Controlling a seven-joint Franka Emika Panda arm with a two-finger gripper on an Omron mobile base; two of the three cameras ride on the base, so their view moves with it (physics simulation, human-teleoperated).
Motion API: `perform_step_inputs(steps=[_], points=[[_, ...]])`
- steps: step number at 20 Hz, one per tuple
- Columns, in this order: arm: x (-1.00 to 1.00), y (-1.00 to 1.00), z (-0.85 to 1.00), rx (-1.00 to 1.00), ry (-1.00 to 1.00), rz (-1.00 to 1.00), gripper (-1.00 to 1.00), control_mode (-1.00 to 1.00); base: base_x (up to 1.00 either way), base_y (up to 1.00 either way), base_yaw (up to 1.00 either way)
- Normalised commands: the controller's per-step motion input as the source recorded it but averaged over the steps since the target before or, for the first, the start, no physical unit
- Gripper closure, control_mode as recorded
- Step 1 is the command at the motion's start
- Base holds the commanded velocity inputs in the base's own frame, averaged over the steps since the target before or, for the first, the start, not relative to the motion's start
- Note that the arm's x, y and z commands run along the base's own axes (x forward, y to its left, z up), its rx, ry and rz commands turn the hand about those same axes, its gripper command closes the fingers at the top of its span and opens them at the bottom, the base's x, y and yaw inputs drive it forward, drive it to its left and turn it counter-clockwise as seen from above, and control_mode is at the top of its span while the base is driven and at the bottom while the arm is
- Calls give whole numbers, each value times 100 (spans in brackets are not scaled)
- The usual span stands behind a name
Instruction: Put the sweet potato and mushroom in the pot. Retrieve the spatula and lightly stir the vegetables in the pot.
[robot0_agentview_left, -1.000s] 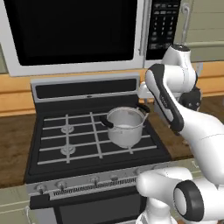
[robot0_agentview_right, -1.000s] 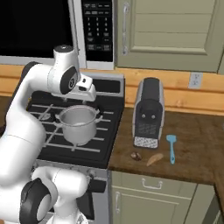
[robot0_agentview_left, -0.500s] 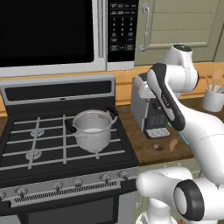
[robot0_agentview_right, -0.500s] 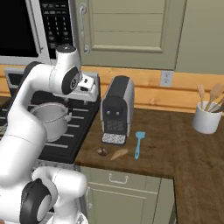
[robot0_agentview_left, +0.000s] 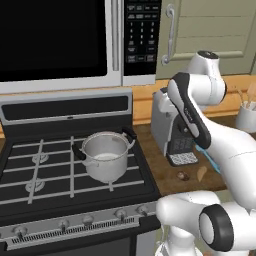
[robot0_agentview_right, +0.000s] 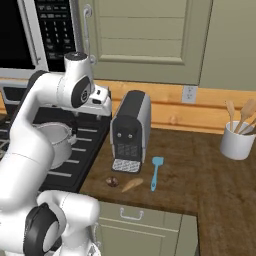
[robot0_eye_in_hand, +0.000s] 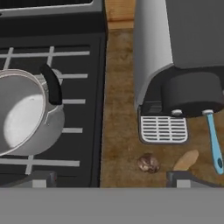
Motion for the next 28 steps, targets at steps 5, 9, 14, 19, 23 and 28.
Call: perform_step_inputs(steps=[5, 9, 14, 19, 23, 28], points=[[-68, -41, -3, 0, -3, -16, -100, -100, 0, 0, 0], [-52, -81, -33, 0, 0, -28, -100, -100, 0, 0, 0], [-19, -87, -59, 0, 1, -27, -100, -100, 0, 0, 0], [0, -48, -80, 0, 0, -16, -100, -100, 0, 0, 0], [8, -15, -87, 0, 0, -8, -100, -100, 0, 0, 0], [15, -3, -81, 0, 0, -4, -100, -100, 0, 0, 0]])
